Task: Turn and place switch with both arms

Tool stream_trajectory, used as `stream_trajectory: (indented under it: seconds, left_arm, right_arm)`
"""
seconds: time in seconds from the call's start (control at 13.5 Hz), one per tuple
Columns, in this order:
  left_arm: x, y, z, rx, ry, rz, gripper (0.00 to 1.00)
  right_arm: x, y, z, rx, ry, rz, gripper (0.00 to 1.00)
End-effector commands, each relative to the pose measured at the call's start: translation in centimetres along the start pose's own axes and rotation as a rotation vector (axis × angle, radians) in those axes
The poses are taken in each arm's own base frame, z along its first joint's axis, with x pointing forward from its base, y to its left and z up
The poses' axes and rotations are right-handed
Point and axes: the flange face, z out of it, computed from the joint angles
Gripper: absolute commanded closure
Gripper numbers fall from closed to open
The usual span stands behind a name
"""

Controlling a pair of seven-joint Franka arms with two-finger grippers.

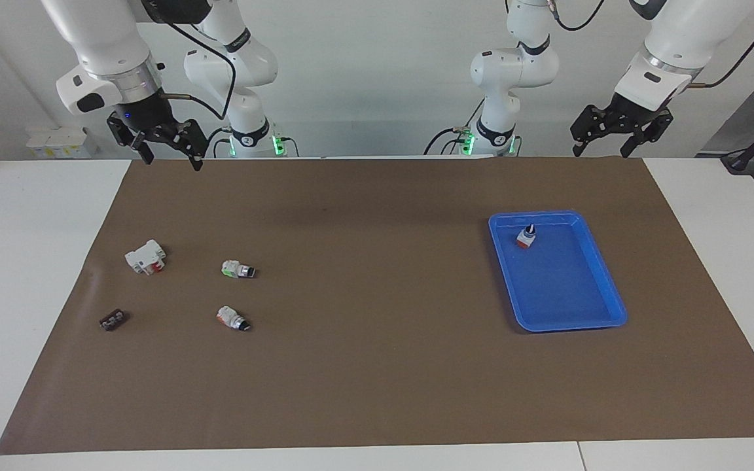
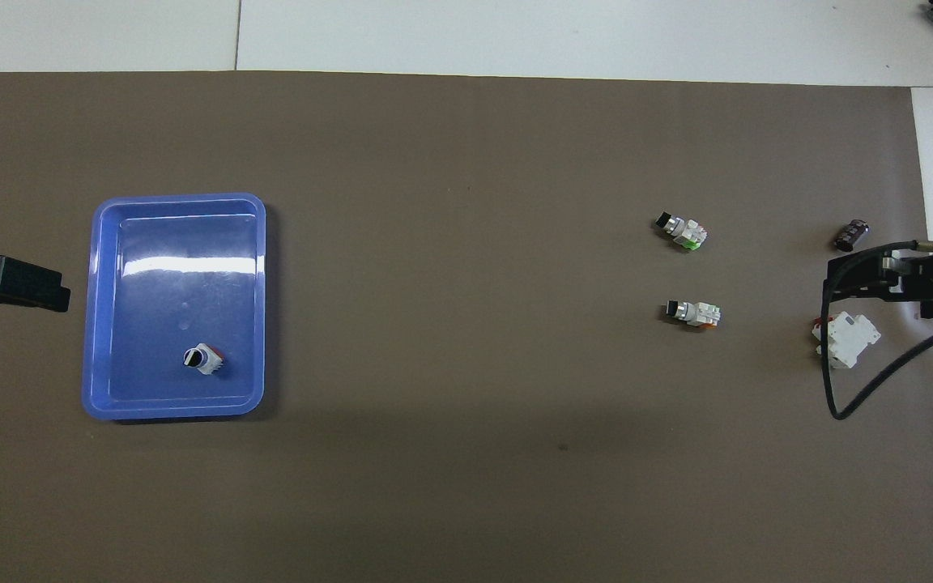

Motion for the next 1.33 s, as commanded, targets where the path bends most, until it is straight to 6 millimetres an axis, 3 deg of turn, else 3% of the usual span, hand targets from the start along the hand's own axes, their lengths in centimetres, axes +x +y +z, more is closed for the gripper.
stream_trajectory:
  seconds: [0.0,0.59,1.26]
  left_arm:
    - [-0.68,-0.53,-0.28,0.018,0.006,-0.028,0.00]
    - [-0.76,-1.24,-0.19,0.023,0.006,-0.032,0.00]
    - [-0.71,-0.55,0.17,0.024,0.000,-0.018,0.00]
  right_arm:
    - [-0.40,0.07,-0.28,0.009,-0.008,0.002,0.00]
    - [-0.76,0.10,-0.70,0.004,-0.025,-0.064,0.00]
    - [-0.71,0.09,-0.53,0.004,-0.025,-0.064,0.00]
